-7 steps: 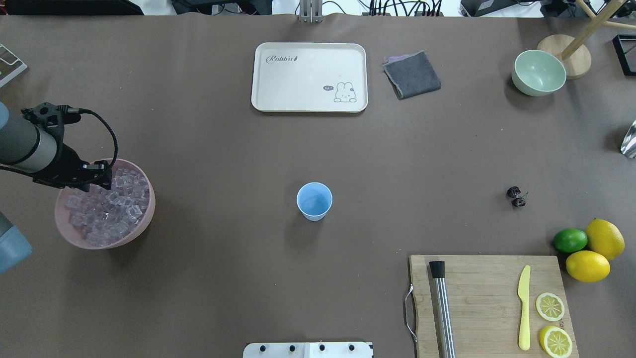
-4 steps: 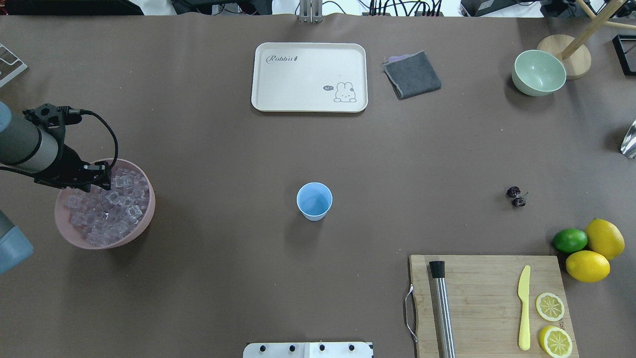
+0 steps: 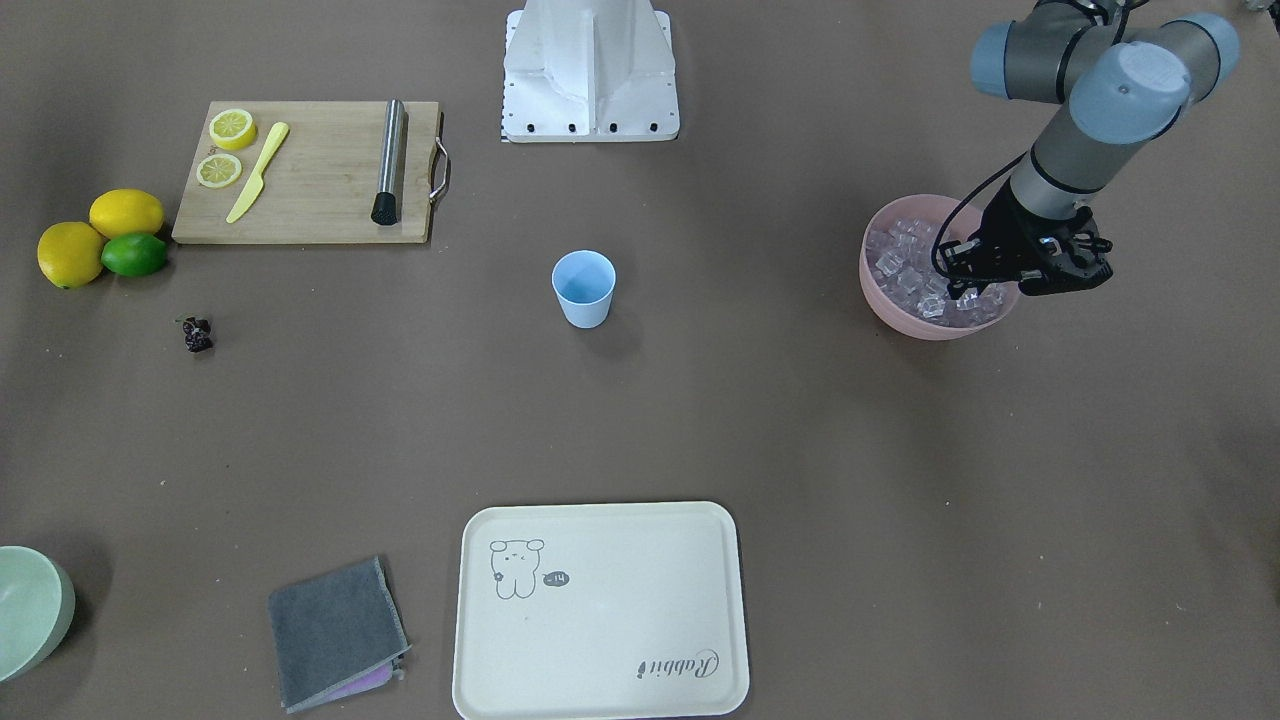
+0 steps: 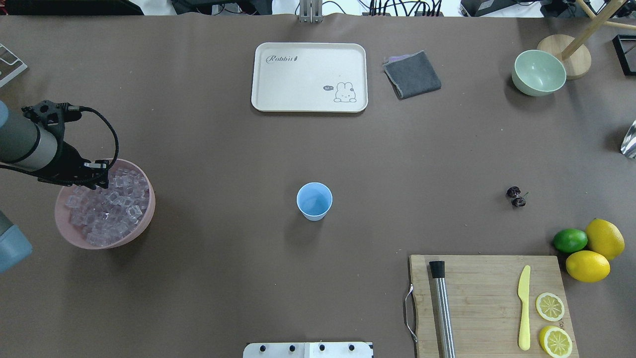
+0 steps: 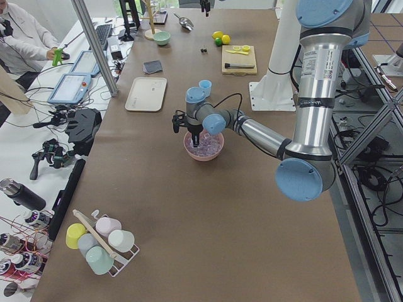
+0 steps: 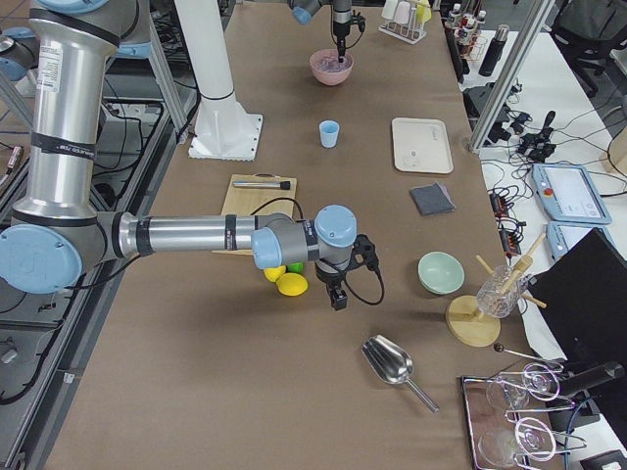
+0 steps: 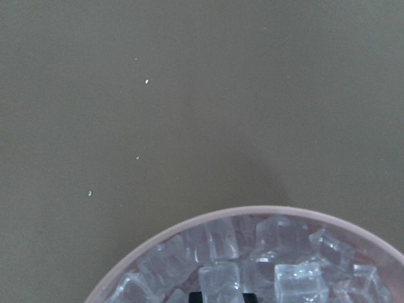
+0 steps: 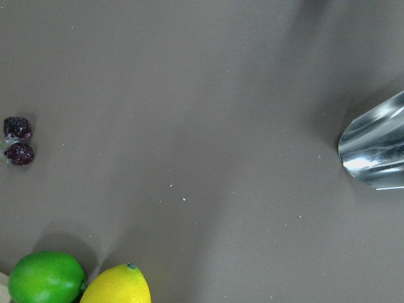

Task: Put ice and cherries in cup
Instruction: 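Close the left gripper on an ice cube and lift it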

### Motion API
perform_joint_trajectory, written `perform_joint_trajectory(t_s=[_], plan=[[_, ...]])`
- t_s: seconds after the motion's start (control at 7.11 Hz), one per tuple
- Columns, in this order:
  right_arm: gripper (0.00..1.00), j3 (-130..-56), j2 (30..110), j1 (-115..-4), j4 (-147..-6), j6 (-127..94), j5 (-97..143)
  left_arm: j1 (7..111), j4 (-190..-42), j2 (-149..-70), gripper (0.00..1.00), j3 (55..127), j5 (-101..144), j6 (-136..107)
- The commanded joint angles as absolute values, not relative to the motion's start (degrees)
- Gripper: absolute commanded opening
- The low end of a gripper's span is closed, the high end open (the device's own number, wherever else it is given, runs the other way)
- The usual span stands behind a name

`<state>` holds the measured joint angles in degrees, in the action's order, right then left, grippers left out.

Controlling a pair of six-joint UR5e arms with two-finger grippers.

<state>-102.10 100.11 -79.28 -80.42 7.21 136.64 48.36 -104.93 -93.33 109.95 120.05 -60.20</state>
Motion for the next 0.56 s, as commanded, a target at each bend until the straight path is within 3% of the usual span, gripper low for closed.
perform_joint_trajectory(t_s=[0.0,0.42], plan=[[1.00,-102.5,99.8,-79.3,-80.4,7.2,136.8,49.8,-102.2,-93.9,0.00,116.8,120.5,-60.5],[1.00,-102.7,99.3,-77.3,-79.1,6.1,140.6,43.6,-90.0,-115.7,0.00,114.6,120.4,-73.3]])
